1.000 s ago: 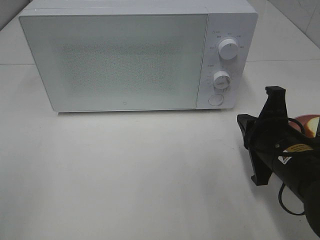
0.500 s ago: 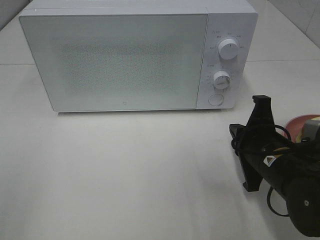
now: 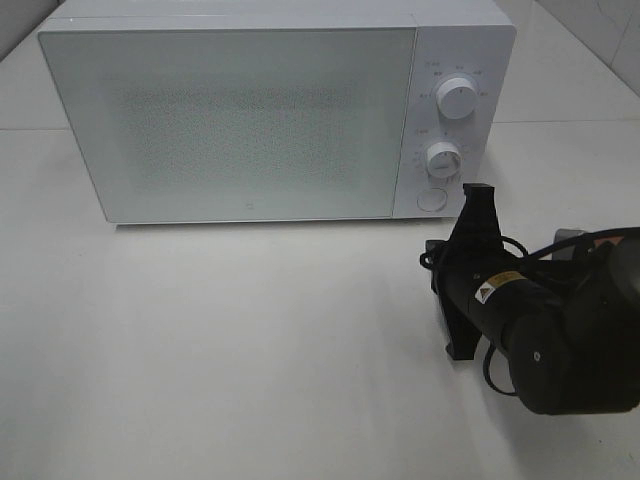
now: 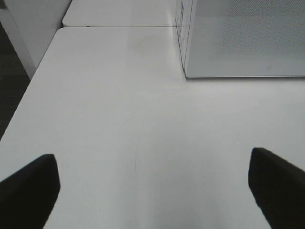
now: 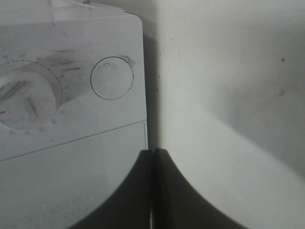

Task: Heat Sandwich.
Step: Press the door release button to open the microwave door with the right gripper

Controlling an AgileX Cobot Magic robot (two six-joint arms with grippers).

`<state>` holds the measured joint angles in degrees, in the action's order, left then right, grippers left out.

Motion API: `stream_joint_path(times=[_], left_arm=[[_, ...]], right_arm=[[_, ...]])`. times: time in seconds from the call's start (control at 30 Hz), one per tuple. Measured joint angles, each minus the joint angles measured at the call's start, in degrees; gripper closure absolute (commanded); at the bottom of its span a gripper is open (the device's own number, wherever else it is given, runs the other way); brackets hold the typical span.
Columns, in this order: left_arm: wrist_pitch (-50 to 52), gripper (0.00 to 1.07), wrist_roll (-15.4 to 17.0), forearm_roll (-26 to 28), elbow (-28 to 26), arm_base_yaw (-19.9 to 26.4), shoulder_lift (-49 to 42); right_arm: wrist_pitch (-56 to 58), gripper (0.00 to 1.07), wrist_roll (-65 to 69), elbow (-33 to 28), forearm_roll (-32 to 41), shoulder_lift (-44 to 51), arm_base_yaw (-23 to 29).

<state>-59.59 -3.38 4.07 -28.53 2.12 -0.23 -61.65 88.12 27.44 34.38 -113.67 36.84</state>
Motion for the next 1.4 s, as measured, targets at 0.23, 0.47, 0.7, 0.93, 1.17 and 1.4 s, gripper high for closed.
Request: stream_joint_path(times=[0.23, 0.47, 0.7, 0.93, 1.17, 1.4], left_arm=[[0.00, 0.05, 0.00, 0.00, 0.00, 0.00, 0.00], [0.00, 0.05, 0.00, 0.00, 0.00, 0.00, 0.00], [0.00, 0.05, 0.00, 0.00, 0.00, 0.00, 0.00], [0.00, 0.05, 0.00, 0.00, 0.00, 0.00, 0.00], [0.00, 0.05, 0.00, 0.00, 0.00, 0.00, 0.00], [0.00, 0.05, 0.00, 0.00, 0.00, 0.00, 0.00]], right_arm=[[4.76, 1.07, -2.06, 4.64, -3.50, -0.29, -4.64], [6.42, 1.07, -3.72, 6.76, -5.39, -0.29, -7.68], [9.05, 1.07, -5.90, 9.22, -6.30, -0.34, -9.34], [11.34, 1.07, -5.96, 12.66, -7.33, -2.35, -10.54], [11.40, 1.07, -5.96, 14.73, -7.39, -4.41, -11.29], [11.34, 1.07, -7.28, 16.10, -6.36, -5.27, -11.80]])
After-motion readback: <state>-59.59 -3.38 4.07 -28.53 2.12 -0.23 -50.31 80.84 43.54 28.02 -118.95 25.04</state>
